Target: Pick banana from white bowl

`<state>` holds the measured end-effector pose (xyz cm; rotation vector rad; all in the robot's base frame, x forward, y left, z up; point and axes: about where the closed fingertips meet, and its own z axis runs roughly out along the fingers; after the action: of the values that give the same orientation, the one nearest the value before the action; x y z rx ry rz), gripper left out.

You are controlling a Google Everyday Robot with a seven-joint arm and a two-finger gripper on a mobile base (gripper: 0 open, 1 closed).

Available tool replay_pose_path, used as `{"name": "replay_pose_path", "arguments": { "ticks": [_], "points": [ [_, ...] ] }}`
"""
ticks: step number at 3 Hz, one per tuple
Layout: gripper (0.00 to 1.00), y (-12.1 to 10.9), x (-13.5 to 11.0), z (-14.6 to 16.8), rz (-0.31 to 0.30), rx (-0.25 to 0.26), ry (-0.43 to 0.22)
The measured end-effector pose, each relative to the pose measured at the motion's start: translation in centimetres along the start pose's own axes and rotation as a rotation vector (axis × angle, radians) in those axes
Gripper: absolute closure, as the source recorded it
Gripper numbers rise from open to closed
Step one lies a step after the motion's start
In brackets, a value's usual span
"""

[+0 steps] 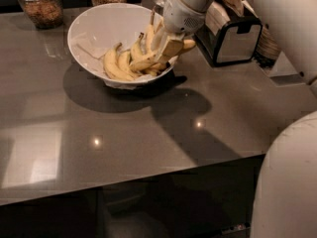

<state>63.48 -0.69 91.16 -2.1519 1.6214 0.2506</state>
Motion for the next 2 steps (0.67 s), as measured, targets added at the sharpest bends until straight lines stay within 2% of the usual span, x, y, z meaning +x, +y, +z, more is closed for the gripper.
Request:
{"name": "replay_pose_path", "arguments": {
  "ticks": [2],
  "points": [
    [1.00,1.0,-1.1,-3.3,-0.026,0.043,0.001]
  ]
}}
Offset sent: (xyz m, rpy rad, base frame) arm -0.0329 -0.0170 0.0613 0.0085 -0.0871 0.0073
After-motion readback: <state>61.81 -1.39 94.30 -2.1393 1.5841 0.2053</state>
